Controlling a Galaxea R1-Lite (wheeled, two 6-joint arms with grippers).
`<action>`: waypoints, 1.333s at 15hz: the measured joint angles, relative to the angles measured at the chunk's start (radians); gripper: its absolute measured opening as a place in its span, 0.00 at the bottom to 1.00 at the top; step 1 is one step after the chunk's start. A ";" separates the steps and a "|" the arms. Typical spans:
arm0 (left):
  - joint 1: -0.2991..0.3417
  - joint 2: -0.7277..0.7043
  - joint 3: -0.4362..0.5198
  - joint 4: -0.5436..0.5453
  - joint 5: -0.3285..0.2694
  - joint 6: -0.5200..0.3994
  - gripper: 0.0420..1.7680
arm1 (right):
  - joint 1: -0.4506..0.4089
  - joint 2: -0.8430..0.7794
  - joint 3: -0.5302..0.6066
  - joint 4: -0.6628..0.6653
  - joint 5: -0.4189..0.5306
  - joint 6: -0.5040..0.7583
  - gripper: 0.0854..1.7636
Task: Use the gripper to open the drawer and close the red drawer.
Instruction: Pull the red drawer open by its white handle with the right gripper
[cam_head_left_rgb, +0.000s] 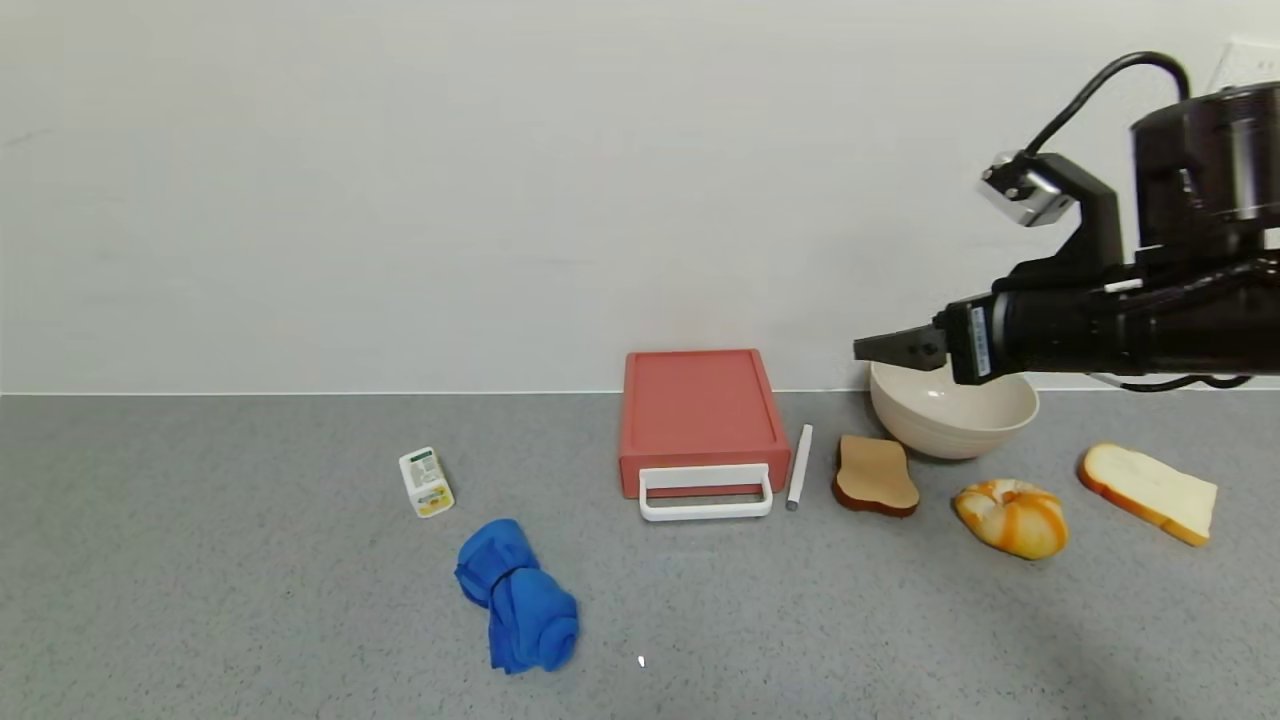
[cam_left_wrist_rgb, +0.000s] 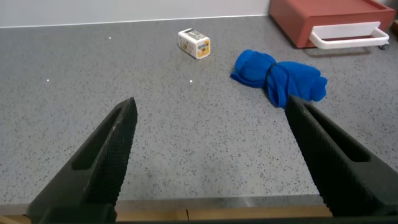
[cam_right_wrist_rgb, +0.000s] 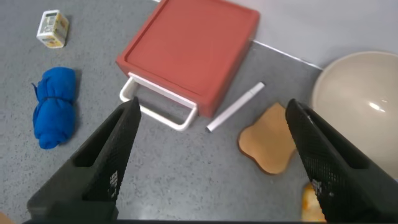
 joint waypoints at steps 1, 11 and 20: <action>0.000 0.000 0.000 0.000 0.000 0.001 0.97 | 0.016 0.036 -0.022 0.001 0.000 0.000 0.97; 0.000 0.000 0.000 0.000 -0.001 0.004 0.97 | 0.154 0.223 -0.271 0.304 -0.001 0.018 0.97; 0.000 0.000 0.000 0.000 -0.001 0.006 0.97 | 0.266 0.402 -0.497 0.511 -0.054 0.034 0.97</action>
